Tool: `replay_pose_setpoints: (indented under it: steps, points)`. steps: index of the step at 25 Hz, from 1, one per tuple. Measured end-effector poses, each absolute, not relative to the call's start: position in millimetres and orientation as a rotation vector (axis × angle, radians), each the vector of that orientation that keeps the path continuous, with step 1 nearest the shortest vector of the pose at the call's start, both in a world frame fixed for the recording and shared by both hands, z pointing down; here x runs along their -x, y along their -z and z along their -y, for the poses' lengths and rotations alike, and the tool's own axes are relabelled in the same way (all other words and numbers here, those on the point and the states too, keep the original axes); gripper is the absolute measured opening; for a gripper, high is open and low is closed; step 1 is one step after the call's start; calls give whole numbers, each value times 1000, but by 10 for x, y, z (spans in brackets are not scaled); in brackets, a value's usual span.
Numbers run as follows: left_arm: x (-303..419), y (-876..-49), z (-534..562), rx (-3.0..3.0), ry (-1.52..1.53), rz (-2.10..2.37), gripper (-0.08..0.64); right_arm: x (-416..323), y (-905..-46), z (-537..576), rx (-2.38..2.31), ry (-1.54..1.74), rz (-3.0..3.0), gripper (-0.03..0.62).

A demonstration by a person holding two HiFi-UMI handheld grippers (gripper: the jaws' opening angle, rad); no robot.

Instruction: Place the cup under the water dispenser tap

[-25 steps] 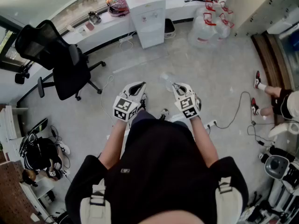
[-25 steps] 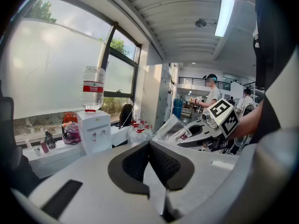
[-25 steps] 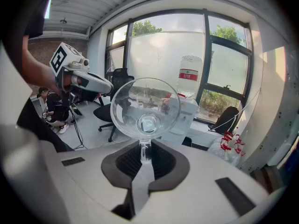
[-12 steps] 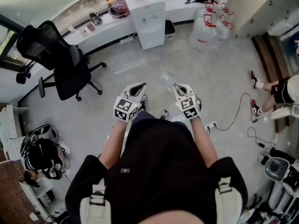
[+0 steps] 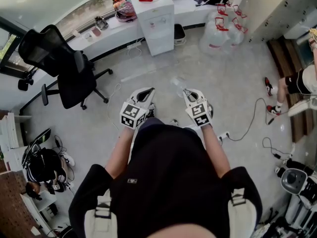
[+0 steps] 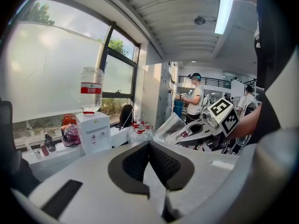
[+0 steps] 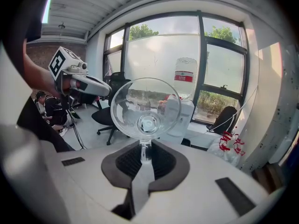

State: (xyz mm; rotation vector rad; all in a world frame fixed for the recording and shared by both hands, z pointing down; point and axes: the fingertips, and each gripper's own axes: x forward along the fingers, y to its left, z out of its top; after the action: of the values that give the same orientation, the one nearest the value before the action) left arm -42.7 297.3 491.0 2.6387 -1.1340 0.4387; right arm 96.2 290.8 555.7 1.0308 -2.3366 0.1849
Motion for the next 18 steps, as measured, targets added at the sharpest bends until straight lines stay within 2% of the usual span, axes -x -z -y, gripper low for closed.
replay_pose_setpoints:
  steps: [18]
  points:
    - [513, -5000, -2797, -2604, -433, 1134, -2, -967, -5614, -2742, -1030, -209, 2312, 14]
